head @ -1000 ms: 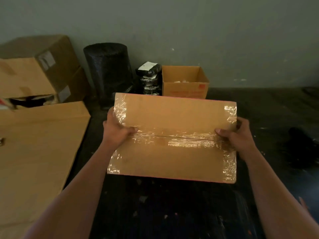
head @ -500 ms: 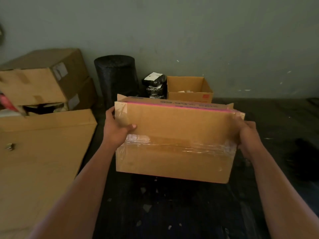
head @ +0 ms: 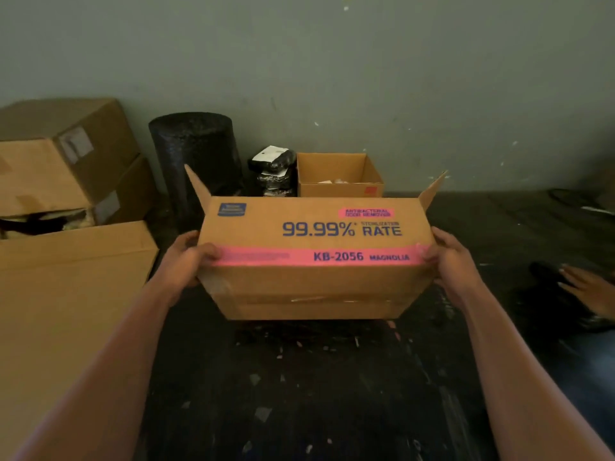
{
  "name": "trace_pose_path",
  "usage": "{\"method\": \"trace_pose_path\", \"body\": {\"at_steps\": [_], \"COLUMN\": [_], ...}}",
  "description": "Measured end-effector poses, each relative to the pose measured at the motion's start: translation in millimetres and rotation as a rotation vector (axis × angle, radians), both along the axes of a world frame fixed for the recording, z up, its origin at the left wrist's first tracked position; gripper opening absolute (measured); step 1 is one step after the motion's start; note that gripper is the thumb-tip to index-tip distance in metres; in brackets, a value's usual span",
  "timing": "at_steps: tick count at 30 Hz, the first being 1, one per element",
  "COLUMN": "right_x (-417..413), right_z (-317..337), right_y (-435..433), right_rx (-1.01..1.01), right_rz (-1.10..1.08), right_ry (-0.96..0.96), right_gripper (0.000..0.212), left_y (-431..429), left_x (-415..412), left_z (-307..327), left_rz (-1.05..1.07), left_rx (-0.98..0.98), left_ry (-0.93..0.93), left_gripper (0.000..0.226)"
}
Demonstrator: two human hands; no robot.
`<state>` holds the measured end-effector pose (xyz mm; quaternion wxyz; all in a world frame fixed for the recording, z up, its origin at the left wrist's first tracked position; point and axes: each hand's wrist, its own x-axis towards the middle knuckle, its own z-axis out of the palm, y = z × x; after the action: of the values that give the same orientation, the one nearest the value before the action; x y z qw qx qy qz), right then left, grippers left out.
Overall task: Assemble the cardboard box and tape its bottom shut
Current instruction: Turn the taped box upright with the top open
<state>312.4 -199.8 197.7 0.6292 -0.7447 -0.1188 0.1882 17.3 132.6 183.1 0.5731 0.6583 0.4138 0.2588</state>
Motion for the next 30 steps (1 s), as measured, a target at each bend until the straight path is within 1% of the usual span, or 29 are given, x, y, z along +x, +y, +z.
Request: {"method": "trace_pose_path", "body": {"at_steps": [2, 5, 7, 8, 9, 11, 12, 13, 14, 16, 17, 18, 19, 22, 23, 26, 30], "right_x": [-0.1, -0.4, -1.2, -1.2, -1.8, -2.7, 6.9, 15.1, 16.5, -2.7, -8.9, -12.2, -11.8, -7.5, -6.1, -6.0, -8.9], "right_z": [-2.5, -9.6, -14.1, -16.2, -18.6, -26.6, -40.3, -52.5, -58.7, -46.8, -43.7, -43.2, -45.4, -48.2, -47.9, -47.6, -51.1], "right_y": [-0.8, -1.3, -1.5, -0.8, 0.2, 1.1, 0.0, -0.9, -1.6, -0.8, -1.1, -2.5, -4.8, -10.5, -10.9, -11.4, -14.5], "right_rx": [-0.032, -0.092, -0.081, -0.051, -0.039, -0.119, -0.172, -0.2, -0.218, -0.211, -0.203, -0.189, -0.168, -0.127, -0.129, -0.15, -0.109], "right_rz": [-0.001, 0.033, 0.011, 0.007, 0.012, 0.05, 0.067, 0.08, 0.089, 0.089, 0.095, 0.104, 0.102, 0.122, 0.149, 0.206, 0.212], "right_ry": [-0.043, -0.064, -0.064, -0.038, -0.01, -0.003, -0.013, -0.027, -0.028, -0.036, -0.032, -0.027, -0.015, 0.011, -0.003, -0.06, -0.079], "right_gripper": [0.069, 0.067, 0.066, 0.07, 0.081, 0.105, 0.112, 0.113, 0.109, 0.095, 0.092, 0.093, 0.099, 0.133, 0.138, 0.136, 0.131], "left_y": [-1.3, -7.3, -9.8, -11.0, -12.7, -15.4, -17.0, -17.6, -19.5, -20.8, -20.0, -19.1, -17.4, -15.7, -15.5, -18.1, -12.8], "left_x": [-2.0, -3.5, -6.2, -8.3, -10.6, -14.5, -15.2, -15.5, -16.0, -16.5, -16.9, -17.6, -17.8, -19.1, -18.6, -13.9, -9.7], "left_z": [-2.0, -6.2, -12.8, -17.0, -20.8, -26.2, -27.1, -28.1, -27.3, -25.9, -26.3, -26.8, -28.7, -34.5, -37.2, -39.9, -42.1], "left_rz": [-0.061, -0.051, -0.053, -0.05, -0.043, -0.05, -0.068, -0.097, -0.138, -0.214, -0.235, -0.234, -0.226, -0.218, -0.205, -0.128, 0.009], "left_rx": [0.001, 0.087, 0.108, 0.1, 0.095, 0.09, 0.087, 0.084, 0.076, 0.064, 0.059, 0.05, 0.053, 0.087, 0.104, 0.139, 0.169], "left_ry": [0.062, 0.148, 0.198, 0.206, 0.204, 0.182, 0.173, 0.171, 0.178, 0.194, 0.191, 0.184, 0.172, 0.162, 0.161, 0.135, 0.075], "left_gripper": [0.089, 0.09, 0.093, 0.096, 0.1, 0.115, 0.126, 0.137, 0.144, 0.149, 0.149, 0.147, 0.144, 0.125, 0.118, 0.101, 0.1]}}
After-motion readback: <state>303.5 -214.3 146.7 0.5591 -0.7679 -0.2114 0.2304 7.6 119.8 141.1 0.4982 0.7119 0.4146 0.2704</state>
